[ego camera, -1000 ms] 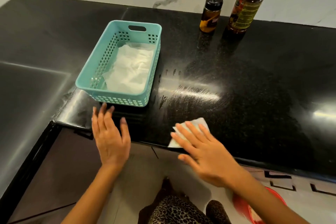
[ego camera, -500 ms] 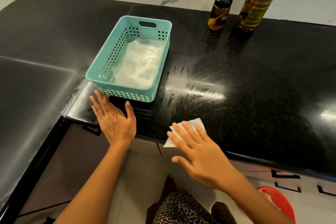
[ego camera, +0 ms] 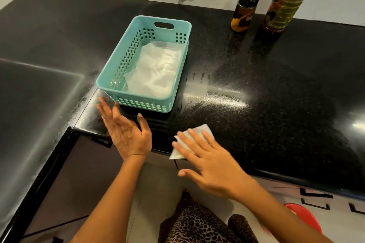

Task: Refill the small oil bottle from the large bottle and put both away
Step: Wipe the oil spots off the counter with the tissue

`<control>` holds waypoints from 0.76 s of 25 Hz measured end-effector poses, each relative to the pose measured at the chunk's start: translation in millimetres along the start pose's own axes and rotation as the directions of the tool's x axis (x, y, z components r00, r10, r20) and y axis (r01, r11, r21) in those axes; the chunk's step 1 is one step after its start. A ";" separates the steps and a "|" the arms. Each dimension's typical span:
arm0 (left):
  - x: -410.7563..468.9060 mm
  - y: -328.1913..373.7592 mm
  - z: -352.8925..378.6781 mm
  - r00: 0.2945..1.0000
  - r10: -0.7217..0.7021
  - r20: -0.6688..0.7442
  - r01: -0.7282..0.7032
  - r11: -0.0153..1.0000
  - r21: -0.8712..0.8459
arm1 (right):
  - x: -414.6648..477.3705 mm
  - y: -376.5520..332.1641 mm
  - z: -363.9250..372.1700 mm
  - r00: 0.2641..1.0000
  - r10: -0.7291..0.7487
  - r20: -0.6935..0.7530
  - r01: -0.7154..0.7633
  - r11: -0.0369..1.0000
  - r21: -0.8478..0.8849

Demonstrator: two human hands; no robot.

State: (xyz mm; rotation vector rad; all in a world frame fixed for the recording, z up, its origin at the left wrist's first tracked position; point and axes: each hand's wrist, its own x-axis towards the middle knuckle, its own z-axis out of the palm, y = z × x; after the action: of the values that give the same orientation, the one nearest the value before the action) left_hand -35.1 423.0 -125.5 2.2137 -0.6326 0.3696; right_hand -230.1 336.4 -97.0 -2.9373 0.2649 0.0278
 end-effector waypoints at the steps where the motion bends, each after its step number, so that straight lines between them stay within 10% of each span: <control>1: 0.0 0.6 -0.2 1.000 -0.001 0.005 0.001 1.000 0.001 | -3.0 17.1 -1.9 0.999 0.032 -0.014 -0.032 0.999 -0.010; 7: 0.2 2.4 -2.4 0.999 -0.030 0.027 0.030 1.000 -0.004 | 75.7 89.6 -26.8 0.907 0.405 0.117 -0.413 0.909 0.050; 14: 0.1 -1.7 0.7 0.999 -0.042 0.032 0.041 0.999 0.014 | 20.4 20.0 -1.7 1.000 -0.031 0.005 0.031 1.000 -0.003; 19: -1.3 1.3 -0.8 0.996 -0.081 0.040 0.080 0.997 0.020 | 102.3 120.2 -27.4 0.927 0.371 0.053 -0.373 0.926 0.051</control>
State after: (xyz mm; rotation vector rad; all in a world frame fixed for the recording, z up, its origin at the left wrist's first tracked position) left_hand -36.9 423.3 -124.8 2.2621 -0.5615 0.2905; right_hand -151.0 197.1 -96.4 -2.7774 0.7985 0.1330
